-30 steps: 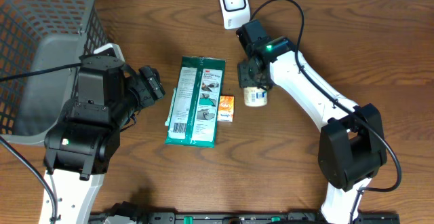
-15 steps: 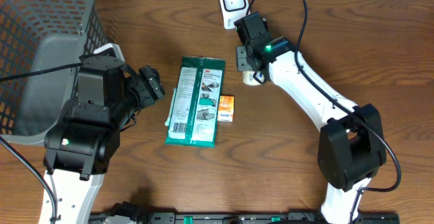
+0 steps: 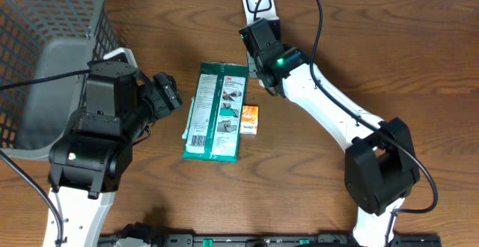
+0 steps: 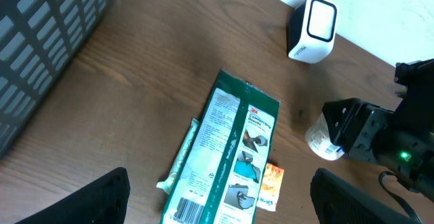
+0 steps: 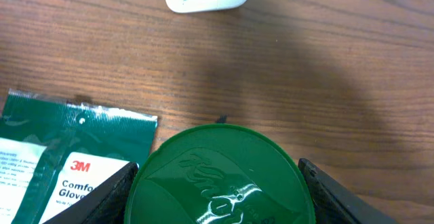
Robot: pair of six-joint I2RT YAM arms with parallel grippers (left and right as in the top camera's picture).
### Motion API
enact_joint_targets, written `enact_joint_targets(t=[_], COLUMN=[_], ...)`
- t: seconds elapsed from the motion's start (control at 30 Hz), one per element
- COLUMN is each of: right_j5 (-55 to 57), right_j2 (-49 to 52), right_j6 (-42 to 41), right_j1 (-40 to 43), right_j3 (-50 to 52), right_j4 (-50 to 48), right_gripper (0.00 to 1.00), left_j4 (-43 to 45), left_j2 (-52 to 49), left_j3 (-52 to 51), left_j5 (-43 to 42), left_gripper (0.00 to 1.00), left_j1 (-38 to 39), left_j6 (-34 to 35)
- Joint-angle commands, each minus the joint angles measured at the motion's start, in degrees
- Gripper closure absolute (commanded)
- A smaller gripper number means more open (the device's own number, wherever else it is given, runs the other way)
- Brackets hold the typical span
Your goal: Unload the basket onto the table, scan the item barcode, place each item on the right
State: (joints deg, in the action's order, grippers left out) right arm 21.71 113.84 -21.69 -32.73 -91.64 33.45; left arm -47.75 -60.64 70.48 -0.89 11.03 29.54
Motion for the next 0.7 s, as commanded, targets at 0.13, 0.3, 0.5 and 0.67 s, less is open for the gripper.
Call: enact_joint_targets(t=[0.13, 0.3, 0.5, 0.67], right_j5=[3.56, 3.80, 3.80, 3.74], right_j2=[-1.95, -1.95, -1.95, -2.01], right_j6=[-1.90, -4.00, -3.98, -3.96], right_j1=[-0.37, -0.37, -0.31, -0.33], right_j3=[3.96, 10.45, 15.63, 15.74], right_j4=[-3.98, -10.43, -14.58, -13.81], right_gripper=[0.54, 0.53, 0.53, 0.48], left_j4=[-0.07, -0.07, -0.07, -0.07], left_j2=[0.04, 0.04, 0.04, 0.04], left_j3=[0.90, 0.90, 0.90, 0.90], left_j5=[0.96, 0.96, 0.96, 0.96], left_gripper=[0.14, 0.14, 0.14, 0.14], left_j1=[-0.20, -0.20, -0.20, -0.20], left_j6=[-1.03, -1.03, -1.03, -1.03])
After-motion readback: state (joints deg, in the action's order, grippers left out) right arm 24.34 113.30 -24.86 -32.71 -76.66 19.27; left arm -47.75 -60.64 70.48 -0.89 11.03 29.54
